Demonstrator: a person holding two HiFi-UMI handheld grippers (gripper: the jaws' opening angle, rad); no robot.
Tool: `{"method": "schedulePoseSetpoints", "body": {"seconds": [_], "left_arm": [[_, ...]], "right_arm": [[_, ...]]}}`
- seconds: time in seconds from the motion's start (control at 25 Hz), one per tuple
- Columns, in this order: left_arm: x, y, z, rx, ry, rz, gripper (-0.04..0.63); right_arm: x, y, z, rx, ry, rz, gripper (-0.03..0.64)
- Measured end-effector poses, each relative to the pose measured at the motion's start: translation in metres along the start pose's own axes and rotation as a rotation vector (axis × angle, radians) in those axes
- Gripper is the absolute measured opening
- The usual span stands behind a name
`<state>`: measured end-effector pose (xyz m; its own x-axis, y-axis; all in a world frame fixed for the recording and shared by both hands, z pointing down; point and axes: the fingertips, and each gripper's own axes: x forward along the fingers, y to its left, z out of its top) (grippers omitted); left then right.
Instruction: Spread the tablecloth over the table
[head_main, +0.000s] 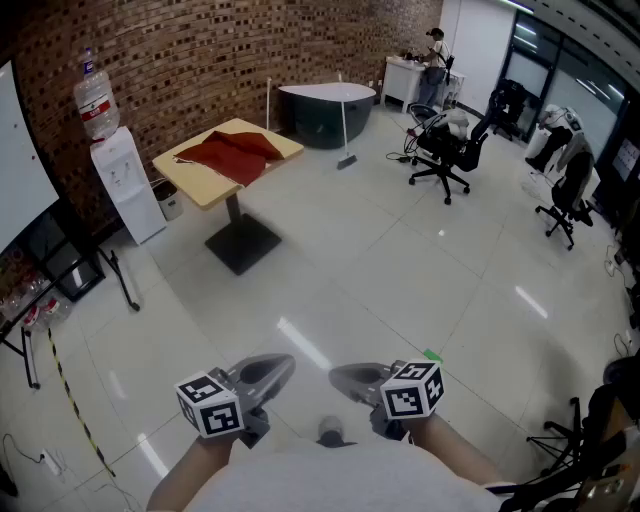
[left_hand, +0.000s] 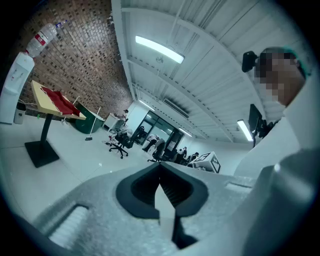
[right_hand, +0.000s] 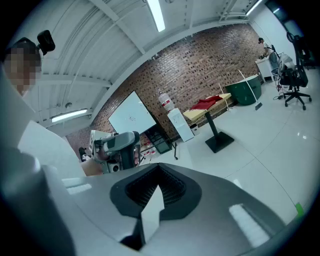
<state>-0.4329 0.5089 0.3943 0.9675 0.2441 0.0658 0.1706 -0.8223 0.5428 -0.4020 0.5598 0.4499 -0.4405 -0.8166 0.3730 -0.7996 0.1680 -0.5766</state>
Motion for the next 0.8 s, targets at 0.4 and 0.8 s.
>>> {"method": "schedulePoseSetpoints", "body": {"seconds": [0.4, 0.8], "left_arm": [[0.104, 0.105, 0.041, 0.047, -0.019, 0.159, 0.003], [0.166, 0.169, 0.097, 0.100, -0.037, 0.260, 0.000]], "right_arm": [[-0.033, -0.127, 0.055, 0.051, -0.029, -0.043, 0.000], [-0.049, -0.222, 0.123, 0.109, -0.118, -0.084, 0.000]]}}
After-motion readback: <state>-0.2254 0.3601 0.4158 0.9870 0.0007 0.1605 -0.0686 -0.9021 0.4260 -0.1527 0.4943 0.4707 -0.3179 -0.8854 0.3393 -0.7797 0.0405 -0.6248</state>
